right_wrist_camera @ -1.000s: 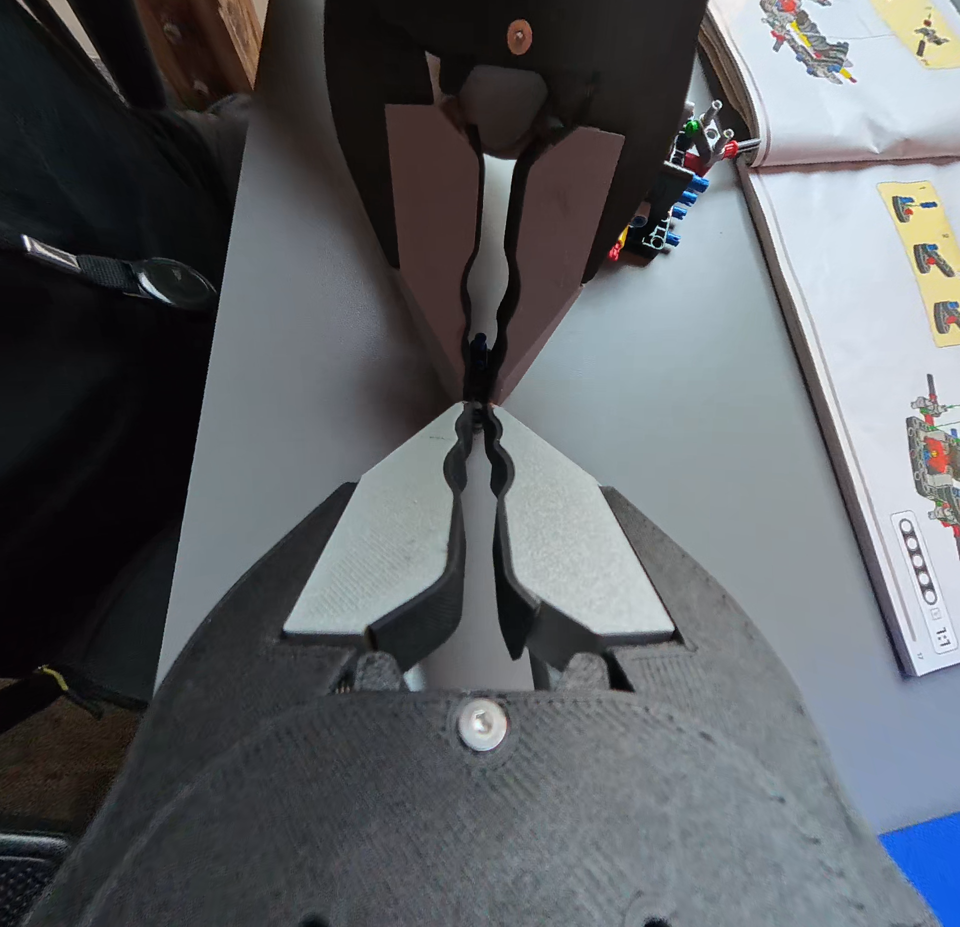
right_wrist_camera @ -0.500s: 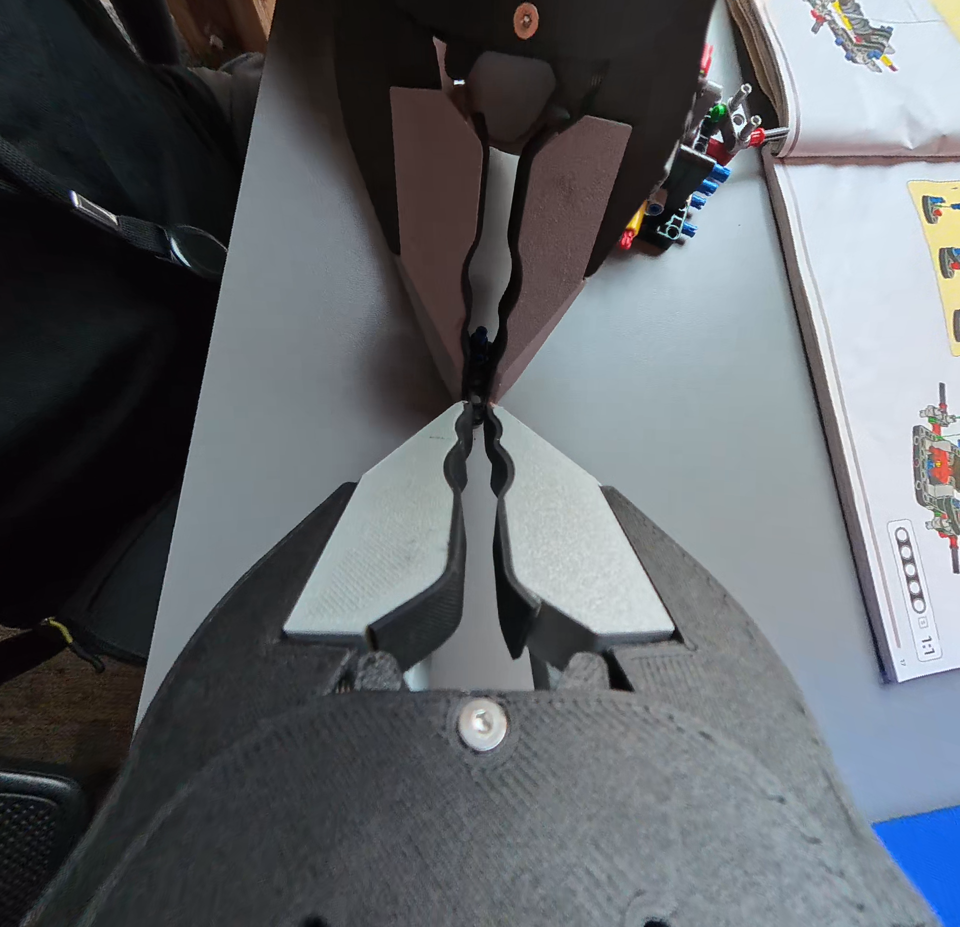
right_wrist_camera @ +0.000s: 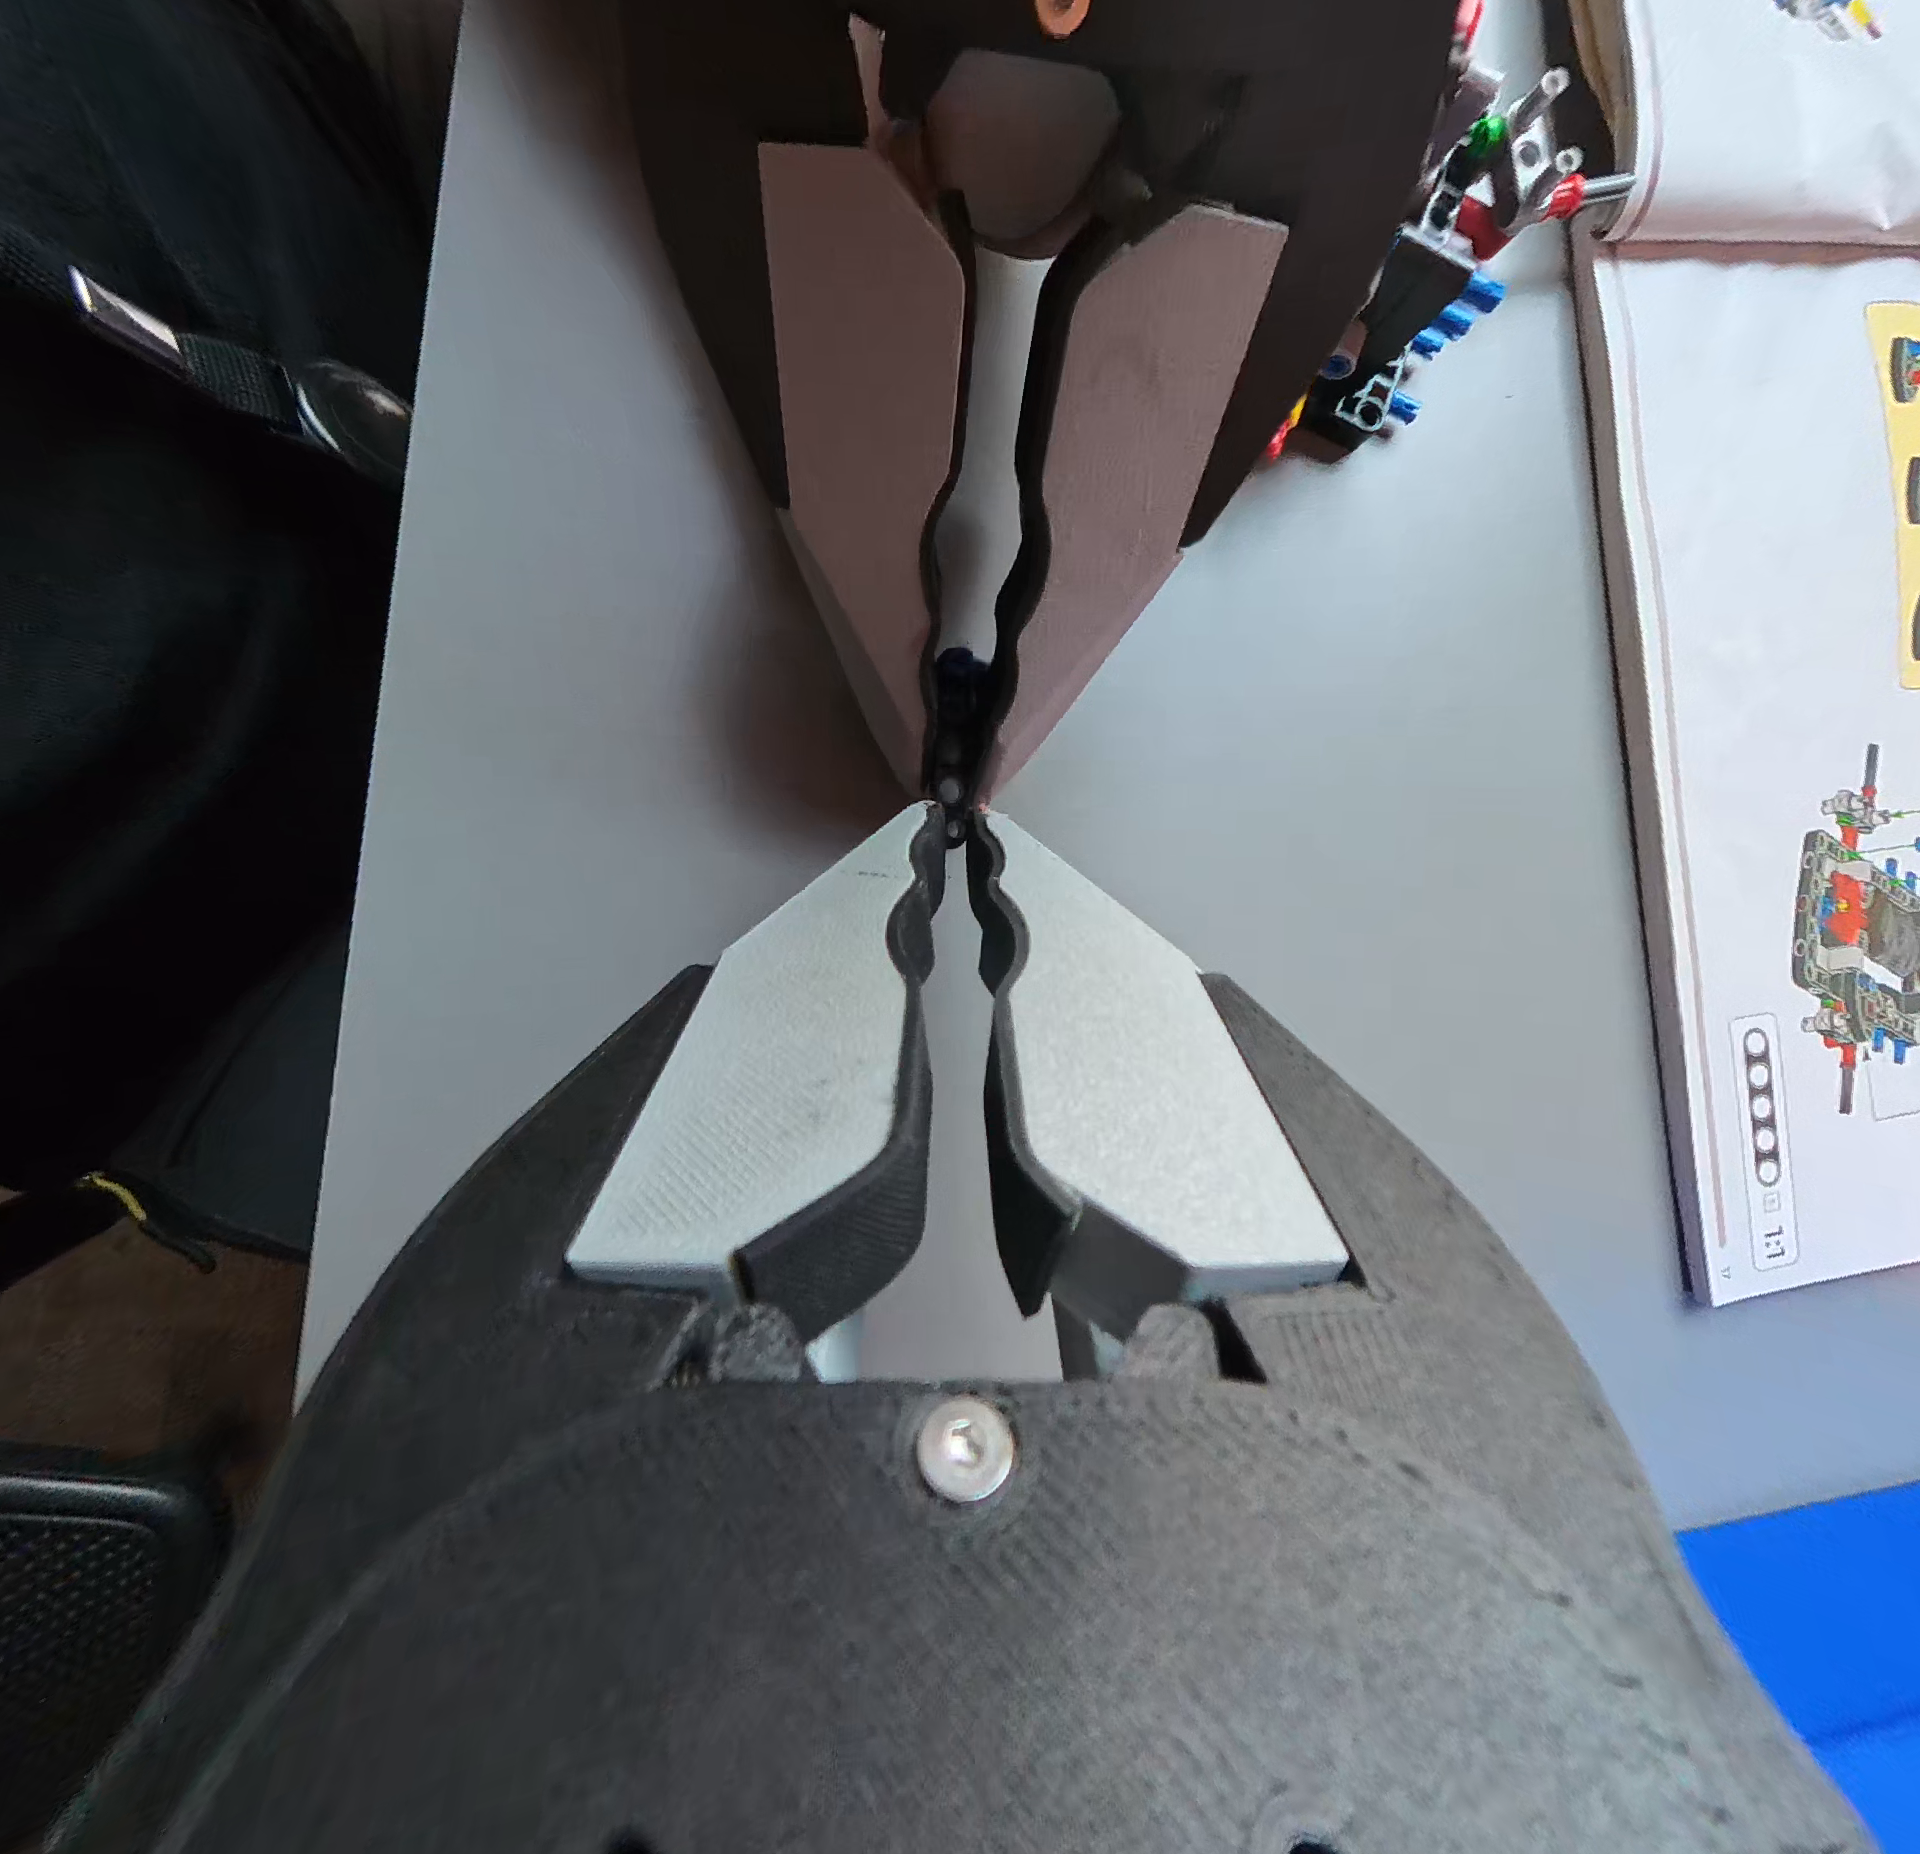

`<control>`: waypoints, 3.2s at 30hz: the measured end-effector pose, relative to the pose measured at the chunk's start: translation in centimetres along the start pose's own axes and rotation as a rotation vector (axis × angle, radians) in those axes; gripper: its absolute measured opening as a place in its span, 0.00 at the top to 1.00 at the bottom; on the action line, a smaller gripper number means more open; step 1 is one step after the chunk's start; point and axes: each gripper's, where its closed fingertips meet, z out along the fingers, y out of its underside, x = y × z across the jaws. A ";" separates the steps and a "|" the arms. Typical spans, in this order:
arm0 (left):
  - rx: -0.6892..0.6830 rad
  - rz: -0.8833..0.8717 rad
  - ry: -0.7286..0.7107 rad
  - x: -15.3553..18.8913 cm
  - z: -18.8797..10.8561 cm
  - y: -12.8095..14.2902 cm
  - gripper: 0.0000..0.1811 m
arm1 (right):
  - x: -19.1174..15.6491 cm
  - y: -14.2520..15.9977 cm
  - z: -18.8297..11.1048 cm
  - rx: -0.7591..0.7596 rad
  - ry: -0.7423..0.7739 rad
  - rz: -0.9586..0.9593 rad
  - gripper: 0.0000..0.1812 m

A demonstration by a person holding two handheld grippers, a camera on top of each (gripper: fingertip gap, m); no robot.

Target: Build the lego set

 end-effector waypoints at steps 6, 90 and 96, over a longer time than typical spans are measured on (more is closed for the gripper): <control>0.008 -0.005 0.000 0.0 0.0 0.1 0.98 | -0.1 -0.1 0.5 -0.043 0.039 -0.072 0.99; 0.045 -0.108 0.041 -0.6 0.0 0.0 0.97 | 0.6 0.6 0.1 0.289 0.106 0.194 1.00; 0.046 -0.112 0.045 -0.6 0.0 0.0 0.97 | 0.6 0.4 0.1 0.274 0.109 0.167 1.00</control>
